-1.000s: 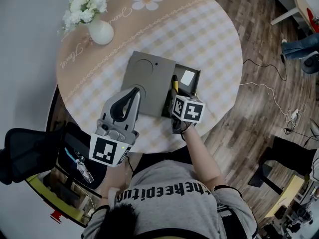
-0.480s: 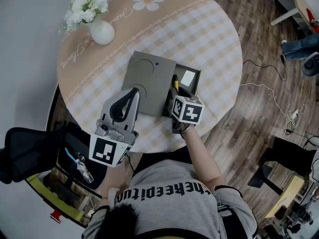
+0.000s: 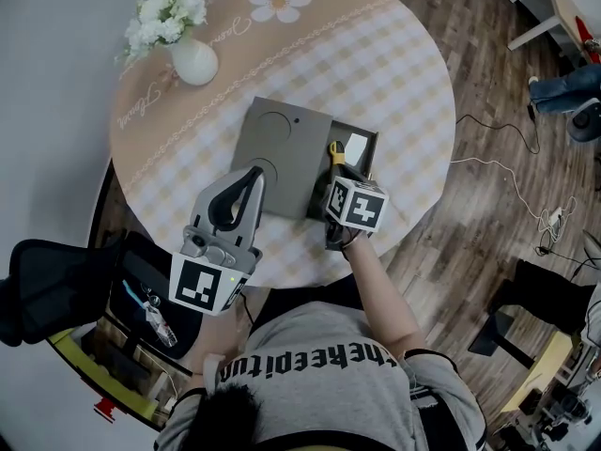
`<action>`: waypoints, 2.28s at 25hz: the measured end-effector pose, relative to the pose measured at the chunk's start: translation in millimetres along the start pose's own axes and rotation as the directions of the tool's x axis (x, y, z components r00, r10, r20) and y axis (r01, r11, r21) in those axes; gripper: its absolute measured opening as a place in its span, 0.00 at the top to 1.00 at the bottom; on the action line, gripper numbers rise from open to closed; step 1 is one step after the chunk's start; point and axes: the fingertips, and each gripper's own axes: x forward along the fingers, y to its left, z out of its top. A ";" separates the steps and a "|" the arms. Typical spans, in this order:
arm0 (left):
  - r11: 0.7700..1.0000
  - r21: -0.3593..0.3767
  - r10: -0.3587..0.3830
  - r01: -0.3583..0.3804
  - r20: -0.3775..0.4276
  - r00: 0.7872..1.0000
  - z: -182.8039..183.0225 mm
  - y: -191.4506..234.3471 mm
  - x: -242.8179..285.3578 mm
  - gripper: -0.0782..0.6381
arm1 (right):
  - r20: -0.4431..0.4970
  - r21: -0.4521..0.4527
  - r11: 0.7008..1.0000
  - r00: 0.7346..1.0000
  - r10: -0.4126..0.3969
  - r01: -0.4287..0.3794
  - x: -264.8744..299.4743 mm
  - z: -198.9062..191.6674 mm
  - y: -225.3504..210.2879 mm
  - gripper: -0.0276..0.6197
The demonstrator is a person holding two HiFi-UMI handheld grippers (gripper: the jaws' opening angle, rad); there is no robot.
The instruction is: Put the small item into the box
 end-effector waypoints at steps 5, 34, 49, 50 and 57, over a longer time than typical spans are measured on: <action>1.000 0.012 0.005 -0.005 0.013 1.000 2.4 2.2 -4.4 0.87 | 0.031 -0.009 1.000 1.000 -0.002 0.003 -3.7 1.2 1.2 0.94; 0.994 0.050 -0.096 0.093 0.067 0.993 28.4 -57.7 -44.6 0.87 | 0.401 -0.219 0.975 0.908 0.123 -0.036 -142.2 31.7 30.9 0.95; 0.989 0.071 -0.135 0.129 0.090 0.987 38.4 -96.7 -78.0 0.87 | 0.549 -0.353 0.935 0.799 0.244 -0.042 -230.0 26.1 65.2 0.95; 0.989 0.073 -0.136 0.129 0.091 0.987 39.1 -99.4 -80.7 0.87 | 0.556 -0.356 0.933 0.793 0.248 -0.042 -235.3 24.6 66.1 0.95; 0.989 0.084 -0.134 0.126 0.095 0.986 43.2 -114.4 -100.5 0.87 | 0.590 -0.386 0.922 0.760 0.273 -0.031 -267.8 9.6 73.6 0.95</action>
